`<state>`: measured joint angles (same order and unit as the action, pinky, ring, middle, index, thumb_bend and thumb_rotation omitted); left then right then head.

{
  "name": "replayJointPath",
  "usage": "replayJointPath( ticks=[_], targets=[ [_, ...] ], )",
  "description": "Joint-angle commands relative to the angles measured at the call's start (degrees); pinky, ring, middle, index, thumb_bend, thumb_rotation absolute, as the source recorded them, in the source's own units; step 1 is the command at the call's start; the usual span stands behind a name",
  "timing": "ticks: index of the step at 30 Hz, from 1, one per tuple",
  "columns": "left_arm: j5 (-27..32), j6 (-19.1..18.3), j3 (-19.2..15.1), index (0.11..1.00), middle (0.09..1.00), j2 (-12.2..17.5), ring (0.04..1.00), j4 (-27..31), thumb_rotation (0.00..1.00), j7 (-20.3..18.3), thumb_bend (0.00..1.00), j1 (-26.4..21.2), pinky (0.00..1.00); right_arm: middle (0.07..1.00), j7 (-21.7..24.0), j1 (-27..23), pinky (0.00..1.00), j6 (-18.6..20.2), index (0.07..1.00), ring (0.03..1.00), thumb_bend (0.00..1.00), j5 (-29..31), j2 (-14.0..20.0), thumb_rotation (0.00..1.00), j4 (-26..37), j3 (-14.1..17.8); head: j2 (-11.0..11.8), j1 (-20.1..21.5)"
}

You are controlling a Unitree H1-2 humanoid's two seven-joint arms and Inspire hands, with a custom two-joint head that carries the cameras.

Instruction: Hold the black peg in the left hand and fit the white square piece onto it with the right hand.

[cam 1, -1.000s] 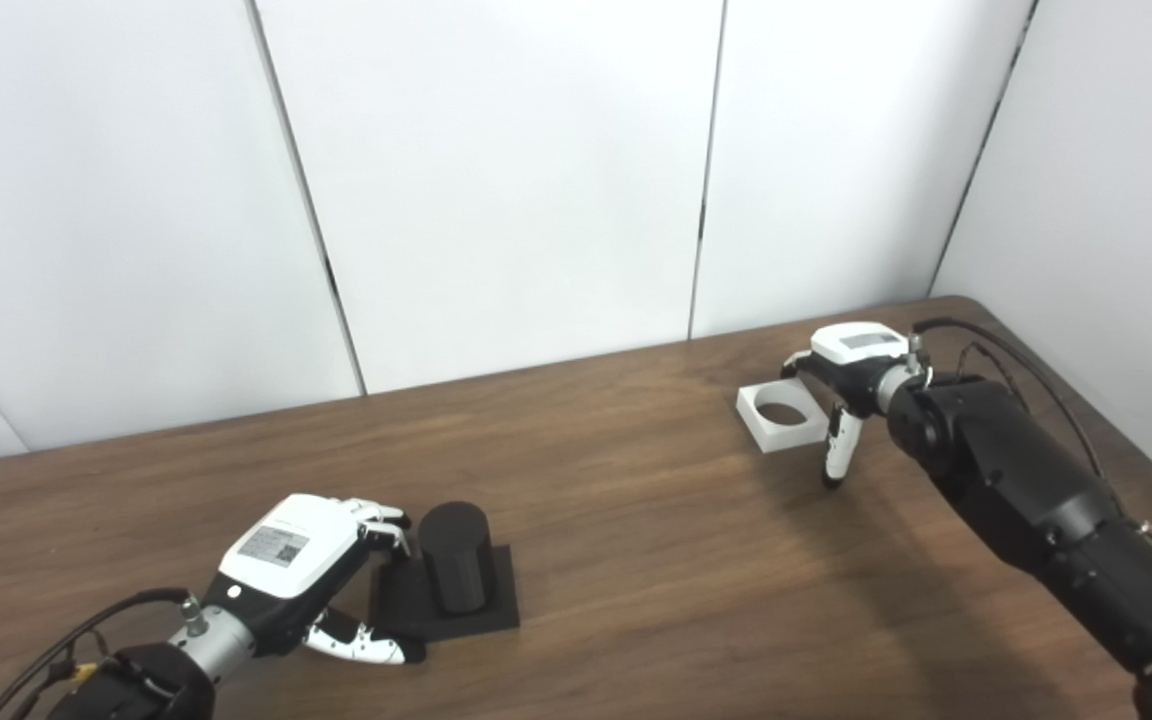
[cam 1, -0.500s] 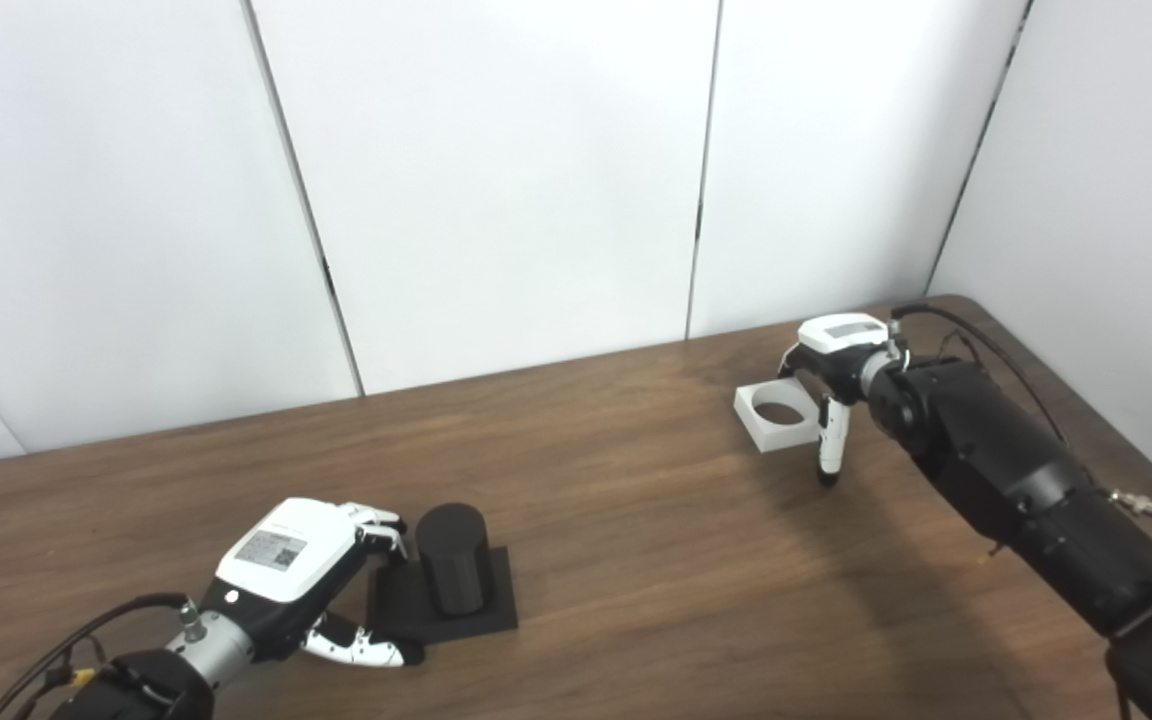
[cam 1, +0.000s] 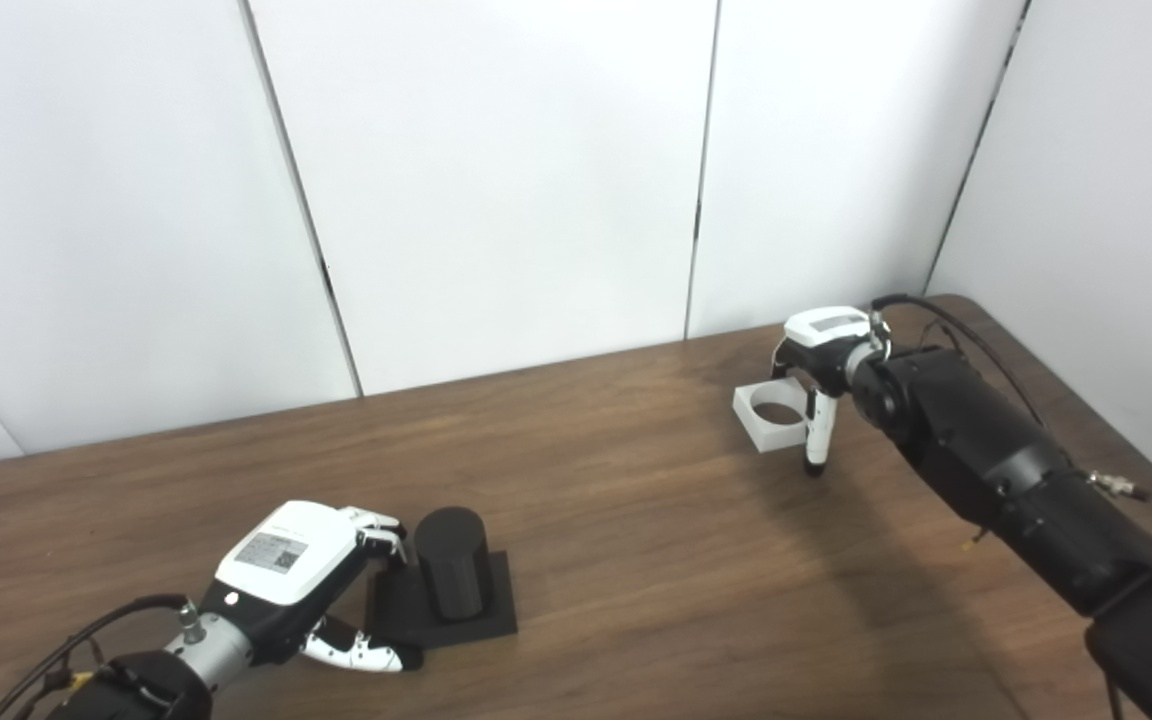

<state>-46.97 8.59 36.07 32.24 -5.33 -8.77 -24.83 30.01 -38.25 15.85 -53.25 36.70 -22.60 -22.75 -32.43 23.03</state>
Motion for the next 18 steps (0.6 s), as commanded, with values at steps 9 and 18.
replayJointPath(
  ticks=[9,18],
  targets=[
    [-3.55,1.19,3.68,0.493,0.808,1.87,0.811,-2.21,0.07,-7.41,0.52,5.01,0.72,0.687,-3.55,-0.89,0.7,-1.99,0.485,0.748,0.52,1.01,-1.55,0.14,-0.29,-0.68,-0.22,-0.19],
    [-2.94,1.3,3.56,0.493,0.81,1.7,0.806,-2.28,0.07,-7.5,0.52,5.08,0.73,0.694,-5.34,-0.44,0.68,-4.74,0.485,0.746,0.52,2.36,-0.8,0.14,0.38,-0.03,-0.69,-1.18]
  ],
)
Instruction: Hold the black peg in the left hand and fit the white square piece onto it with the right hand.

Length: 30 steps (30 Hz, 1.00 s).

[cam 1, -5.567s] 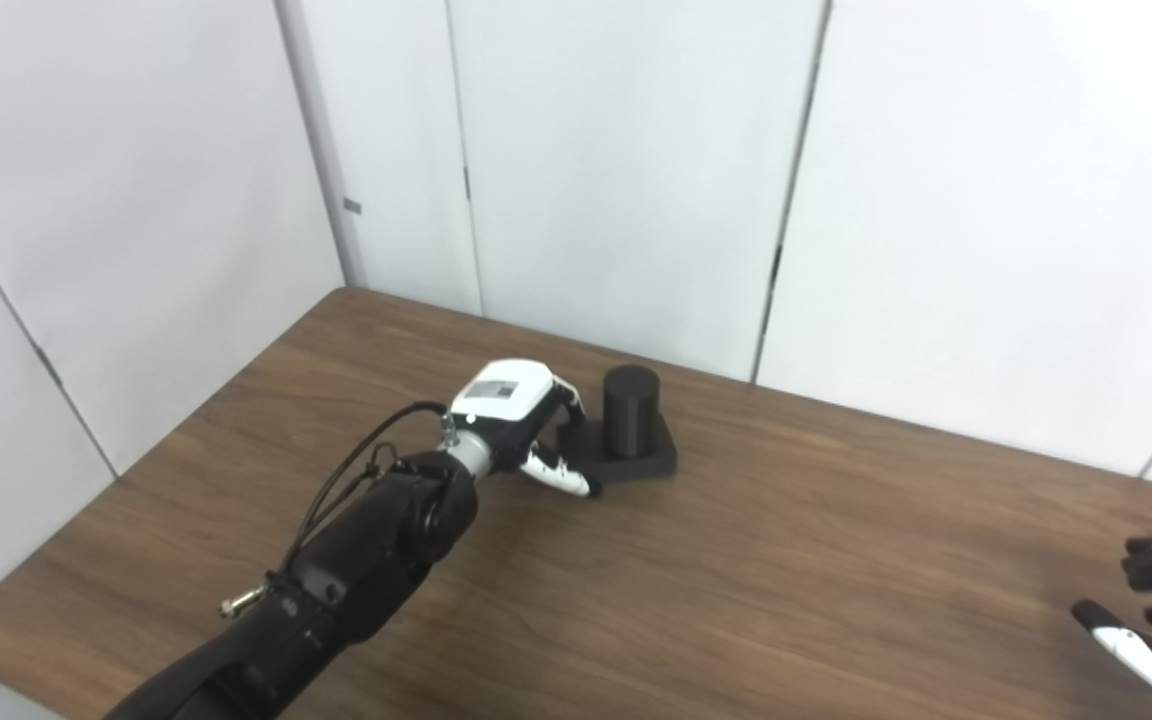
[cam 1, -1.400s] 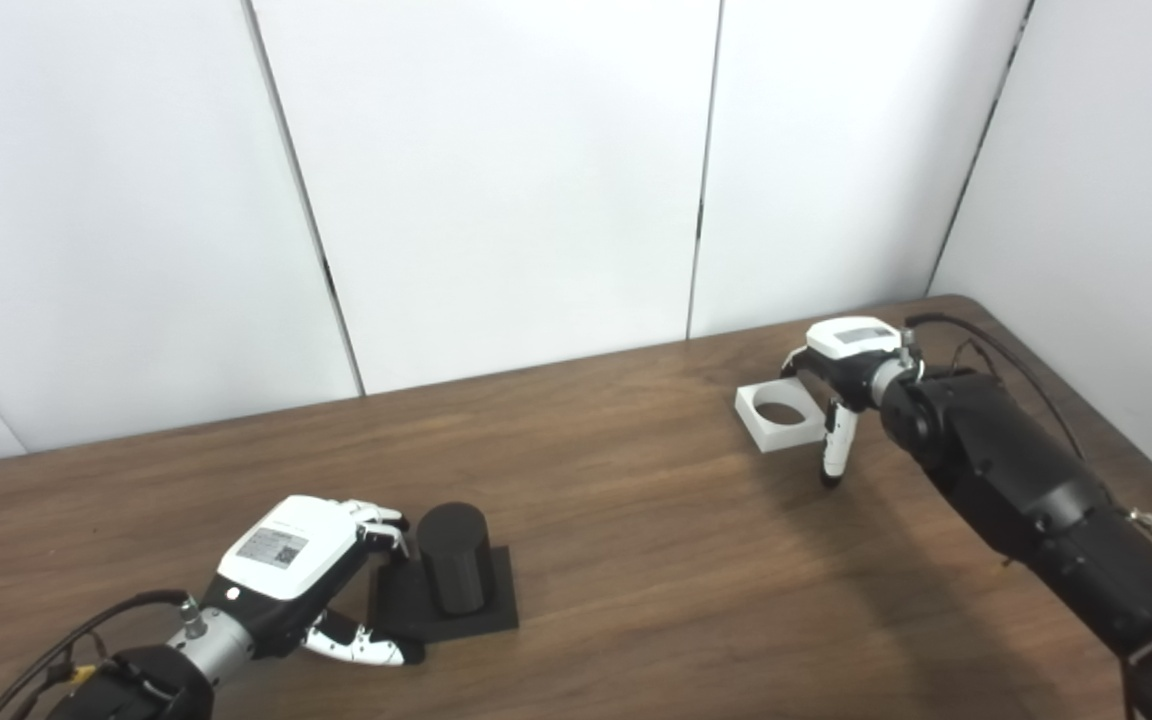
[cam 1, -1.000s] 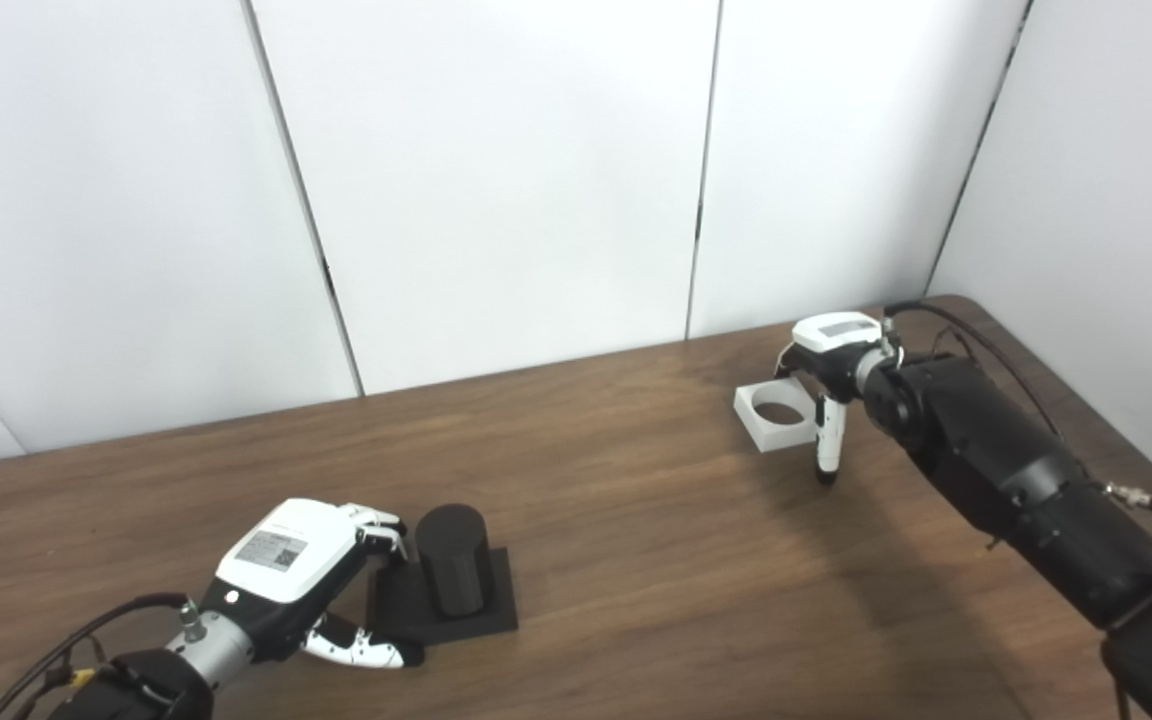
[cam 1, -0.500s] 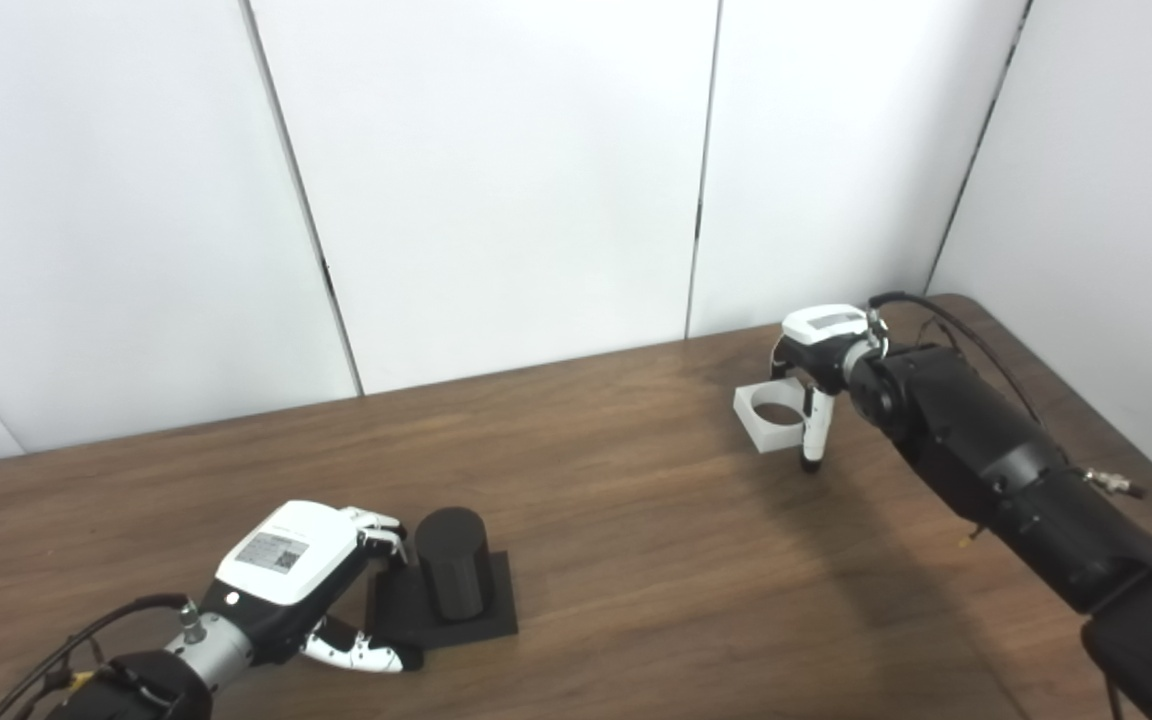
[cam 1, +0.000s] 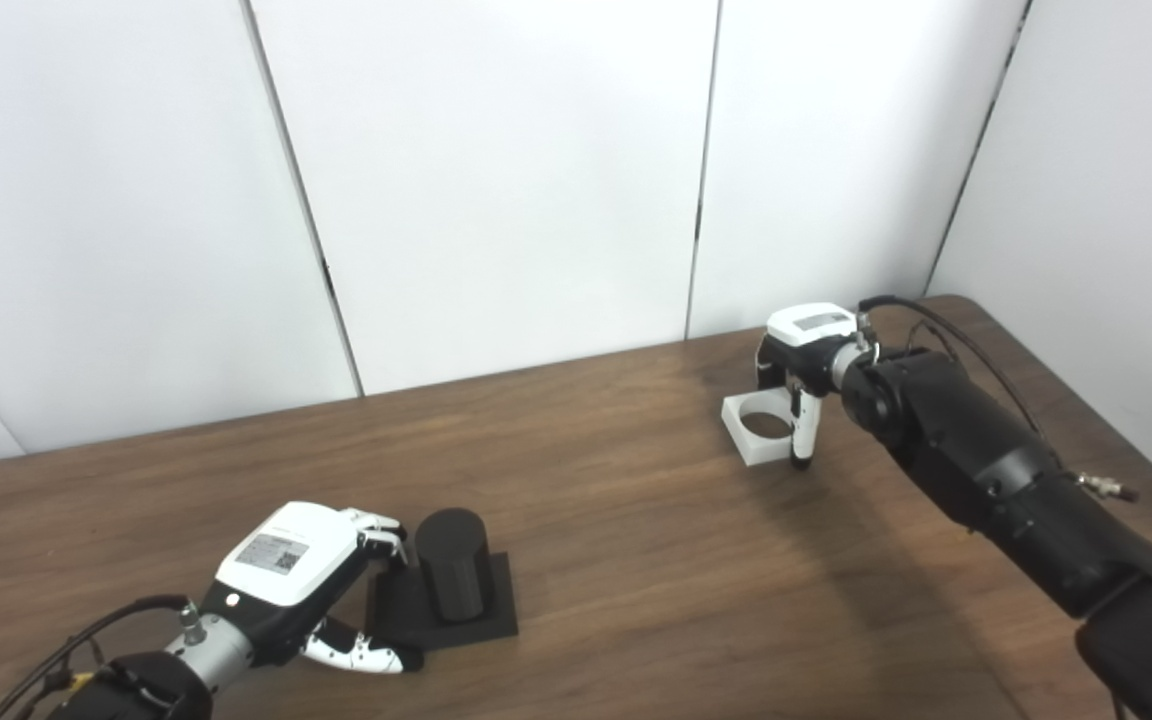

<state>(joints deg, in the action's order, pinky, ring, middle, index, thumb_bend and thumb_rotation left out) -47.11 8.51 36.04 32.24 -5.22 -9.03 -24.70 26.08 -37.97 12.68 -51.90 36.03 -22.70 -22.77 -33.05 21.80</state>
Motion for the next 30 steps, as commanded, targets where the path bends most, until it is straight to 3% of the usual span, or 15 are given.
replayJointPath(
  ticks=[1,7,14,19,30],
  targets=[
    [-2.77,1.26,3.59,0.493,0.812,1.68,0.808,-2.29,0.07,-7.39,0.52,4.97,0.73,0.696,-1.71,-0.56,0.67,-1.96,0.484,0.745,0.52,1.29,0.01,0.14,0.7,0.2,-0.07,0.05],
    [-3.22,1.38,3.64,0.493,0.808,1.55,0.807,-2.39,0.07,-6.8,0.52,5.01,0.74,0.722,-4.78,1.21,0.69,-5.37,0.479,0.776,0.52,5.07,0.75,0.13,3.26,3.13,-0.25,-0.29],
    [-3.14,1.55,3.65,0.493,0.808,1.38,0.806,-2.55,0.08,-6.74,0.52,4.81,0.72,0.71,-3.8,2.43,0.68,-7.13,0.477,0.767,0.52,8.84,2.25,0.13,11.46,5.46,-1.46,-3.17],
    [-3.14,1.08,3.82,0.493,0.816,1.05,0.812,-2.27,0.08,-7.58,0.52,4.6,0.74,0.705,-1.13,2.65,0.68,-6.63,0.479,0.763,0.52,9.94,2.44,0.13,17.33,6.14,-1.98,-4.73],
    [-4.07,-0.71,4.48,0.494,0.818,-0.24,0.804,-0.49,0.08,-8.85,0.52,4.48,0.74,0.709,5.62,2.03,0.69,-7.46,0.479,0.773,0.52,13.26,1.7,0.13,28.14,6.37,-4.29,-13.25]
  ],
)
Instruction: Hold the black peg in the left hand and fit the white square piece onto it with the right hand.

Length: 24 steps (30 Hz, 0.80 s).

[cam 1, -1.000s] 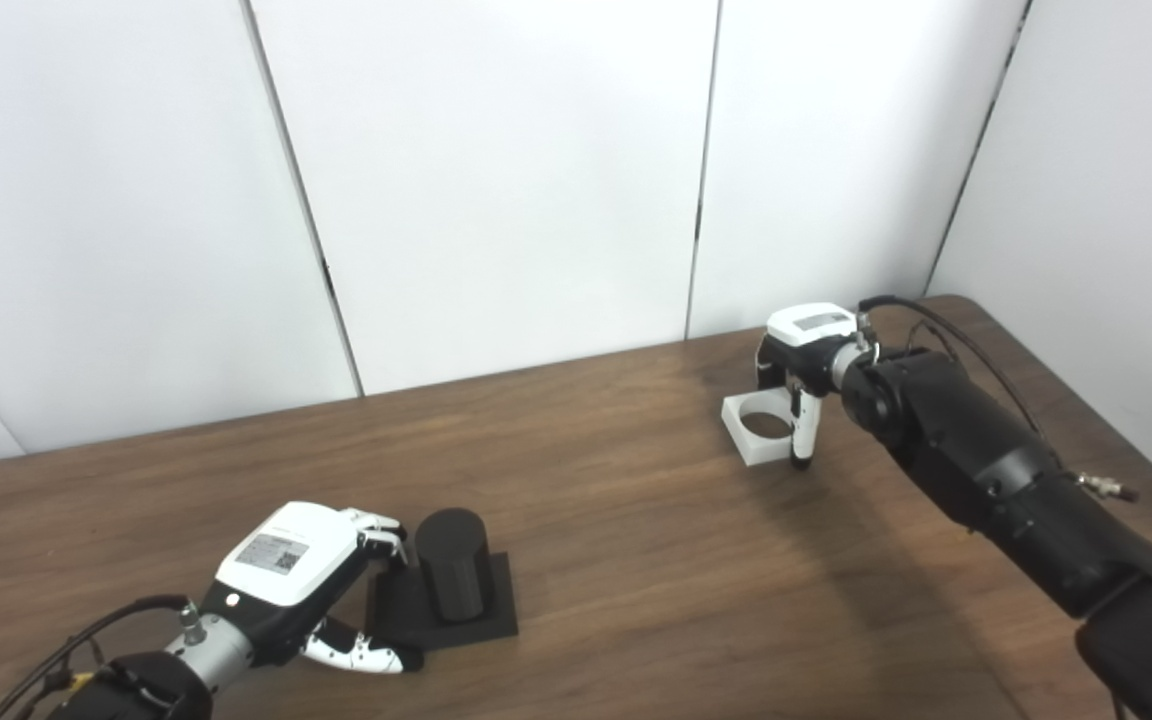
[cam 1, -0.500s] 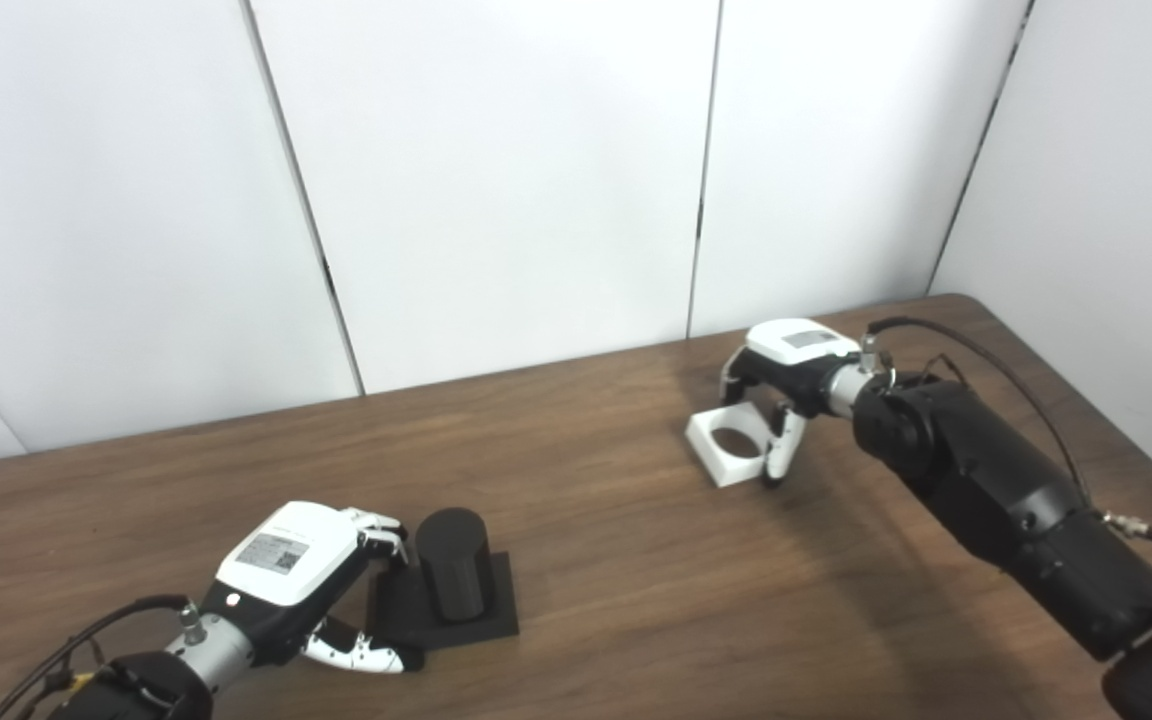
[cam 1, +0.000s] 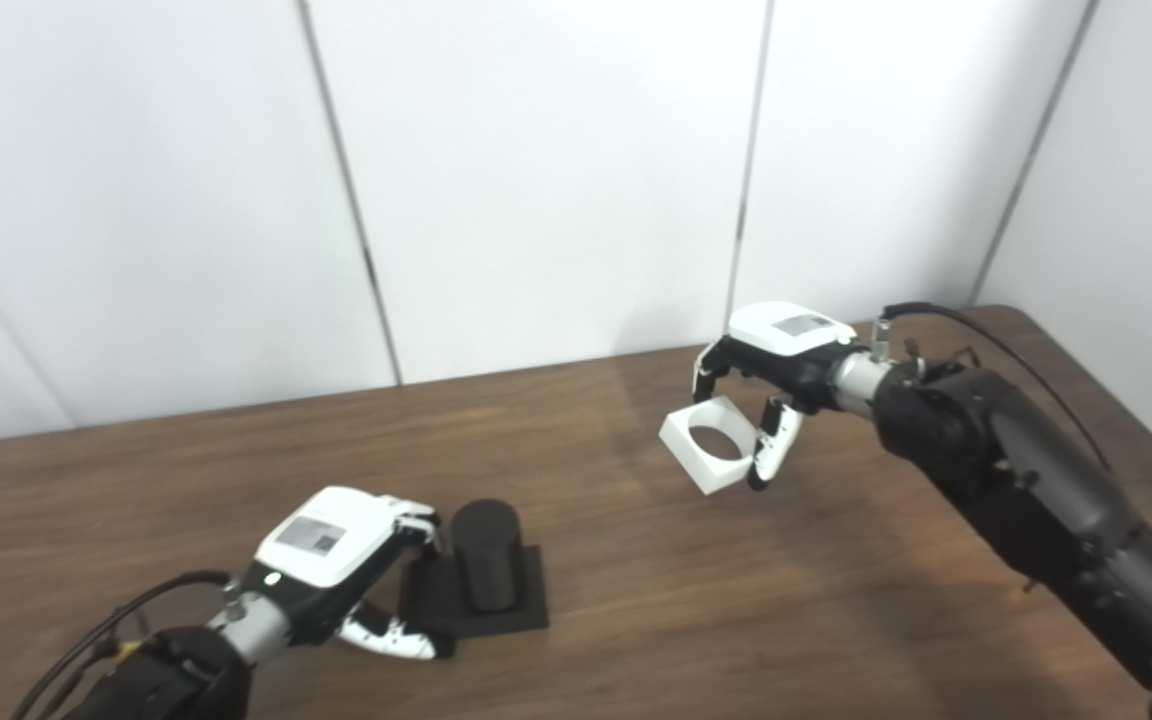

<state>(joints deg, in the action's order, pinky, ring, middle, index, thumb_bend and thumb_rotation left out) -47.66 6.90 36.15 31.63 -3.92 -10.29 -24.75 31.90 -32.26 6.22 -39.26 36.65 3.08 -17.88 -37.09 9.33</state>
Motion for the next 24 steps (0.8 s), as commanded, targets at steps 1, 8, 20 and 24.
replayJointPath(
  ticks=[1,8,20,24],
  targets=[
    [-3.5,1.13,4.37,0.494,0.817,0.26,0.803,-1.93,0.08,-7.3,0.52,4.5,0.74,0.706,0.18,-3.86,0.68,-1.2,0.479,0.766,0.52,0.73,0.92,0.13,3.07,1.41,-0.32,-1.05],
    [-4.08,0.55,4.29,0.494,0.815,-1.24,0.788,-2.43,0.08,-6.96,0.52,3.99,0.7,0.709,3.41,-5.04,0.67,-0.33,0.478,0.757,0.52,4.03,-0.62,0.13,7.47,1.69,-1.86,-7.32],
    [-4.86,-1.75,4.57,0.495,0.81,-2.98,0.837,-1.98,0.09,-9.01,0.52,3.12,0.78,0.714,4.74,-5.86,0.65,-0.72,0.477,0.757,0.52,5.62,-4.34,0.13,10.41,1.24,-2.48,-10.31],
    [-4.91,-1.82,4.44,0.494,0.807,-3.45,0.833,-2.17,0.09,-8.64,0.52,3.28,0.77,0.718,5.1,-5.75,0.66,-0.14,0.477,0.763,0.52,5.44,-6.02,0.13,11.45,0.77,-2.58,-10.55]
  ],
)
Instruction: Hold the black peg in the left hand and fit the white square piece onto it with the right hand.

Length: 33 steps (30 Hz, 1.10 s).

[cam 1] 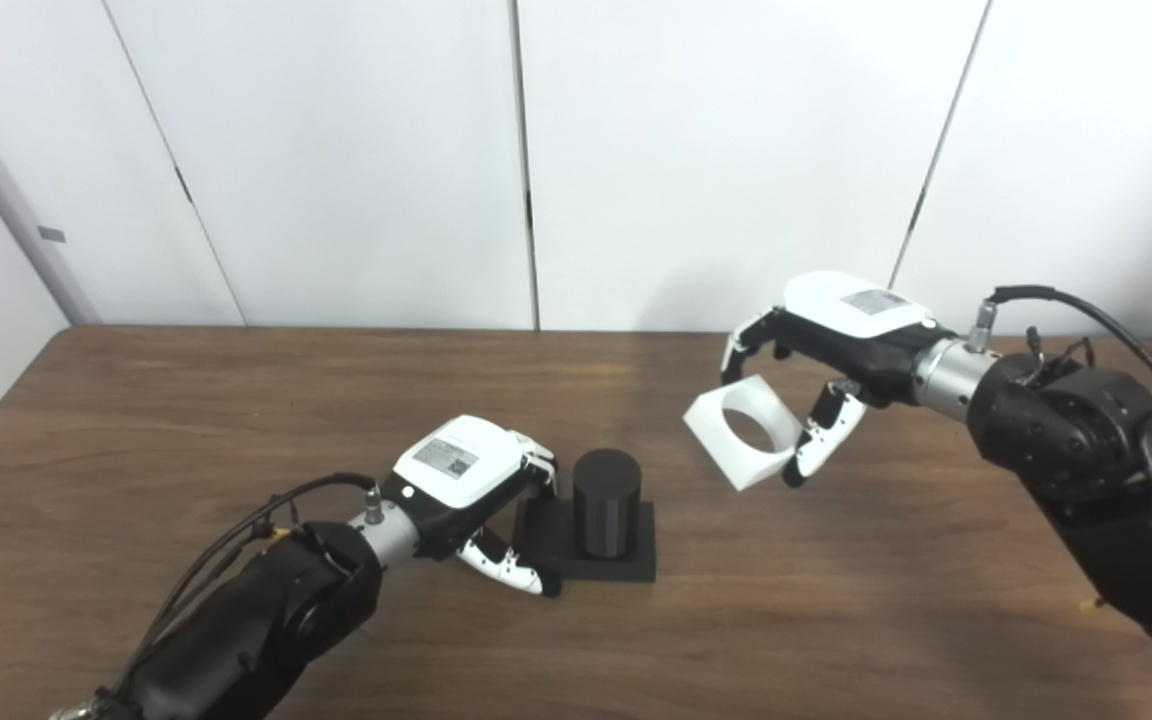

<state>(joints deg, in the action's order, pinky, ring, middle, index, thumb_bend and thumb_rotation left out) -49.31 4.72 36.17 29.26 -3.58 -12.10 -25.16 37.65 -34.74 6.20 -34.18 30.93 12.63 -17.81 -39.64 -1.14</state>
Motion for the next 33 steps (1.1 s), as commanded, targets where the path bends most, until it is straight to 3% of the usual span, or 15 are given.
replayJointPath(
  ticks=[1,12,23,33],
  targets=[
    [-3.21,0.42,4.38,0.494,0.807,-1.13,0.831,-2.58,0.09,-6.76,0.52,3.68,0.77,0.718,-0.67,-3.23,0.65,-0.1,0.477,0.763,0.52,0.54,-0.82,0.13,1.94,0.65,-0.03,-0.12],
    [-3.5,-0.14,4.6,0.495,0.813,-1.62,0.838,-2.83,0.09,-7.27,0.52,3.49,0.77,0.718,-1.05,-3.76,0.65,0.24,0.477,0.757,0.52,0.4,-6.0,0.13,1.4,0.09,-0.24,-0.28],
    [-3.72,-0.2,4.68,0.494,0.817,-2.14,0.821,-2.7,0.09,-7.03,0.52,3.7,0.72,0.713,-1.65,-4.08,0.66,-0.65,0.477,0.755,0.52,0.16,-8.84,0.13,-0.47,-0.52,-0.42,-0.48],
    [-3.41,-1.19,4.62,0.495,0.815,-2.36,0.842,-1.77,0.09,-7.99,0.52,3.66,0.75,0.705,-2.54,-3.53,0.64,-1.29,0.476,0.747,0.52,0.35,-10.09,0.13,-2.71,-1.34,-0.69,-1.09]
  ],
)
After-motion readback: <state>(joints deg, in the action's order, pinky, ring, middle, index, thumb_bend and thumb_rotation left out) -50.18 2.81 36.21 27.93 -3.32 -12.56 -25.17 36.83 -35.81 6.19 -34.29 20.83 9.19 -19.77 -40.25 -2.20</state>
